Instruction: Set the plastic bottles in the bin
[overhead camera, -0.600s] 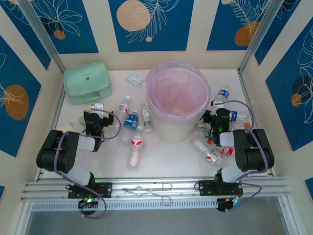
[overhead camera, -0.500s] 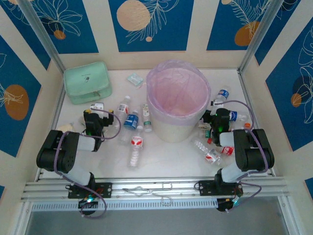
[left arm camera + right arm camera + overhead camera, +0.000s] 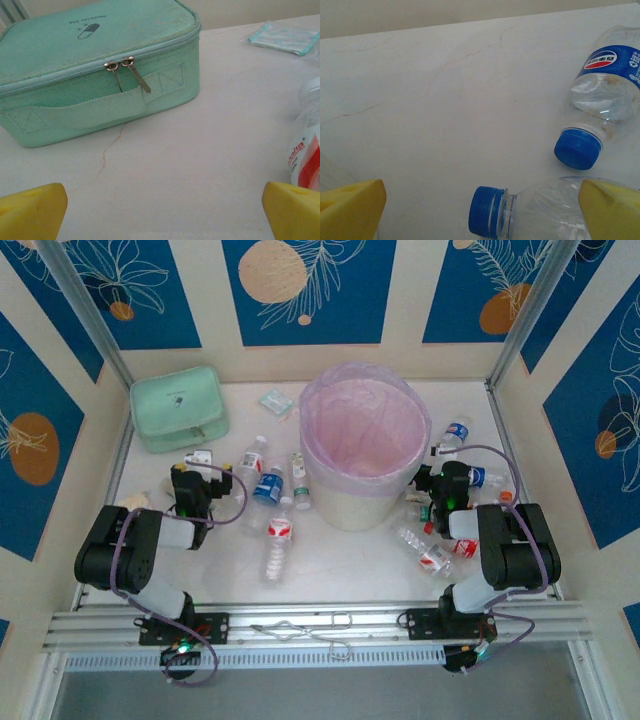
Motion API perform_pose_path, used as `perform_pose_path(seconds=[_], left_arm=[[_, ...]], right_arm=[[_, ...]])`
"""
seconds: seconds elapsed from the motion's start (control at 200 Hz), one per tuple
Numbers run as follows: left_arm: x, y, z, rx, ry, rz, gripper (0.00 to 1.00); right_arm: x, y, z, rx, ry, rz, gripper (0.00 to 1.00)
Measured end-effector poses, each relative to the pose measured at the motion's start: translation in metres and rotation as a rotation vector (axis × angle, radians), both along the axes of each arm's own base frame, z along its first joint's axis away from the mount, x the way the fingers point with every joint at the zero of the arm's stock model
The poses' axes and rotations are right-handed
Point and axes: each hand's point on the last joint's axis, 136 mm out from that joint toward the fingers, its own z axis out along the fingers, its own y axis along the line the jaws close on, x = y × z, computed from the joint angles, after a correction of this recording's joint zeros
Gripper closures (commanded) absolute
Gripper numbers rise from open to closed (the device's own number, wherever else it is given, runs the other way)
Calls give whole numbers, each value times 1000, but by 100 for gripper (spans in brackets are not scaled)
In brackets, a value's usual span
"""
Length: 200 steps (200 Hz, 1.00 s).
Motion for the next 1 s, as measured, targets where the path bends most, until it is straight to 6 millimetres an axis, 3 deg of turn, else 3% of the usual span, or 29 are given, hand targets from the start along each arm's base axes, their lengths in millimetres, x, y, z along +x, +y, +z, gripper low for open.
perform_pose_path(seconds=[0.78, 0.895, 1.001], left_arm=[[-2, 8, 2, -19, 1, 29, 0], [-8, 13, 15, -9, 25, 56, 0], [-7, 17, 64, -19, -28, 83, 1]], right_arm=[[0, -1, 2, 10, 23, 5, 1], [7, -2, 26, 13, 50, 0, 1], [15, -5, 69, 5, 36, -13, 1]])
